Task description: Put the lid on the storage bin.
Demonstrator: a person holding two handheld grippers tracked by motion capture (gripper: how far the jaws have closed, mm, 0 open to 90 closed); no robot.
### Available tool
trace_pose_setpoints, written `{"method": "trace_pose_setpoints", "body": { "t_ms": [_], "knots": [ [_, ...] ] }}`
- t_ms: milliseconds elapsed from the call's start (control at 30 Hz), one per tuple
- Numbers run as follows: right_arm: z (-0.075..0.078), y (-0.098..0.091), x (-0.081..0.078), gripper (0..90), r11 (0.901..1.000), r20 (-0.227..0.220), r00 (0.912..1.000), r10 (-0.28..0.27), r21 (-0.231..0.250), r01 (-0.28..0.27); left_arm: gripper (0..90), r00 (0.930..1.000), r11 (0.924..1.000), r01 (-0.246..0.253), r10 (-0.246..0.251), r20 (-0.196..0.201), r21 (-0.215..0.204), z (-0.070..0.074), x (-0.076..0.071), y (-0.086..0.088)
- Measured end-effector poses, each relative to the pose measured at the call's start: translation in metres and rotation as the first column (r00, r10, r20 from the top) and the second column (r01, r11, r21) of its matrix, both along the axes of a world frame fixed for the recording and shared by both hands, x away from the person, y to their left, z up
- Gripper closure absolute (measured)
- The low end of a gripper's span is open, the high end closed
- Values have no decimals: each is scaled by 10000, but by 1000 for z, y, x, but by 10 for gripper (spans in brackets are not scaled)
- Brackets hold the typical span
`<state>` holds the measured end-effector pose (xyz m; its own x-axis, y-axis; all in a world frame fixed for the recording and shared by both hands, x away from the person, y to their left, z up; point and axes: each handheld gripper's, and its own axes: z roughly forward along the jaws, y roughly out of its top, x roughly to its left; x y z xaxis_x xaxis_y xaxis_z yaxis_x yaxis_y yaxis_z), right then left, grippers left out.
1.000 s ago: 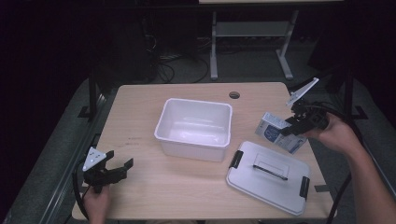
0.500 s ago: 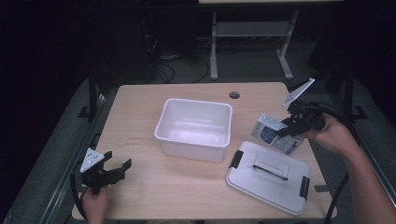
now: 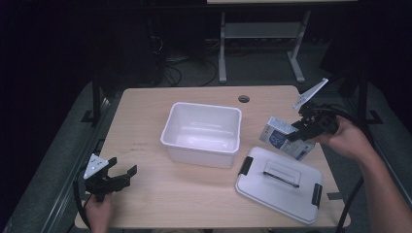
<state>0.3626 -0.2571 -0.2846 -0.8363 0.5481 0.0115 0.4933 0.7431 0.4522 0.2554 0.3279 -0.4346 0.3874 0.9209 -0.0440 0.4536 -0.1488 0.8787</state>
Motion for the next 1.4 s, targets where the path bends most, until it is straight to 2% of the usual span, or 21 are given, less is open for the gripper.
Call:
{"method": "trace_pose_setpoints", "body": {
  "t_ms": [433,1000,1400],
  "knots": [
    [11,7,-4,554,9998,71,9998,206,23,-206,149,10000,10000,20,-20,20,22,0,0,-1],
    [40,28,-8,554,9981,212,9979,616,-106,-614,149,10000,9999,61,-61,-9,80,0,0,-1],
    [49,47,-8,554,9946,249,9943,1034,-99,-1032,149,9998,9995,189,-187,-76,233,1,0,-3]
  ]
}}
